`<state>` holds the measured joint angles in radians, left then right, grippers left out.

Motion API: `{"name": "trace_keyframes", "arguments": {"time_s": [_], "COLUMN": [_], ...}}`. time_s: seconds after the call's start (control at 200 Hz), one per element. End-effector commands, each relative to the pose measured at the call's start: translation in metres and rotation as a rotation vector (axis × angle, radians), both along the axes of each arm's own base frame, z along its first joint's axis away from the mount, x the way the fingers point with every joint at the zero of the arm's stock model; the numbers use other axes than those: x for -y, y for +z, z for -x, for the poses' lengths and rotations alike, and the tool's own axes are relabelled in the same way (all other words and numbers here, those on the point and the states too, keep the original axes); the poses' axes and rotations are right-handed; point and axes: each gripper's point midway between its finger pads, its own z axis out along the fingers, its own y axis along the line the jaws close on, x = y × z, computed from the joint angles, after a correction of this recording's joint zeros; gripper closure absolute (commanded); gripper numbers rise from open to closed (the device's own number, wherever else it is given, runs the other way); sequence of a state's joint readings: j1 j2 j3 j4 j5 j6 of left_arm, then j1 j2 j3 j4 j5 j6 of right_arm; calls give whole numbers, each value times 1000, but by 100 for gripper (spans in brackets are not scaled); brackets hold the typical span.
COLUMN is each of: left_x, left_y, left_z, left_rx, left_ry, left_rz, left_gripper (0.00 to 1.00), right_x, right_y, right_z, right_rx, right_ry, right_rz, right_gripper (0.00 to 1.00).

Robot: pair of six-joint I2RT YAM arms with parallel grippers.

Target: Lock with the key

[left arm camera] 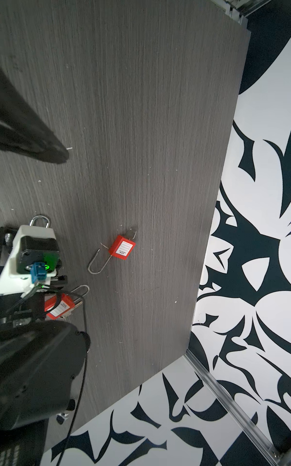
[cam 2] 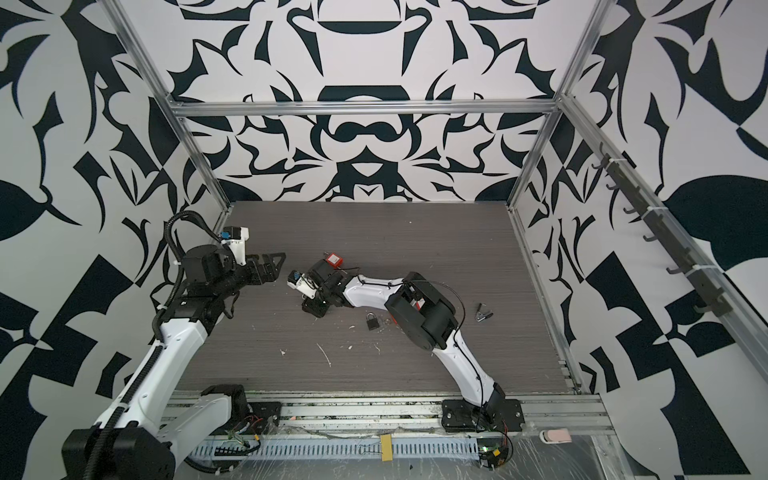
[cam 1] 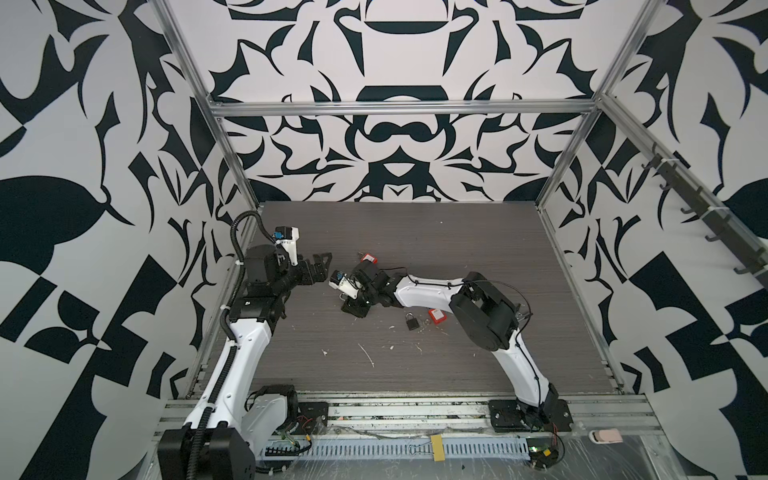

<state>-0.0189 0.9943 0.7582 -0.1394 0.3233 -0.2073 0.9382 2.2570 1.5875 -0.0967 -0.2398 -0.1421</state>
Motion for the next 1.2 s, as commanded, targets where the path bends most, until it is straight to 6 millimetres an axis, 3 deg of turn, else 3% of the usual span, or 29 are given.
{"name": "trace_keyframes", "arguments": {"time_s": [0.0,0.18,0.455,0.575,0.73,0.845,0.95,1.09,1.195], "left_x": [3,6,6,16,38,52,67,84,94], "left_y": [-4,-9,-9,-2,14,28,39,41,36], "left_z": [3,0,1,4,13,23,36,54,59], "left_rx": [-8,-18,-2,25,109,174,243,369,423], "left_ry": [-29,-46,-56,-121,-278,-401,-531,-681,-748], "left_rz": [-4,-3,-25,-2,16,19,29,-4,-57], "left_gripper": [1,1,1,0,1,6,12,14,22], "right_x": [16,19,21,17,16,31,57,96,125], "right_y": [-3,-18,-11,6,56,84,100,123,141], "right_z": [12,14,18,14,23,37,32,31,36], "right_rx": [1,41,51,84,153,144,89,65,87], "right_ry": [12,43,60,55,134,242,239,248,274], "right_rz": [82,176,168,137,9,-98,-134,-162,-168], "right_gripper": [48,47,66,73,81,81,82,82,82]}}
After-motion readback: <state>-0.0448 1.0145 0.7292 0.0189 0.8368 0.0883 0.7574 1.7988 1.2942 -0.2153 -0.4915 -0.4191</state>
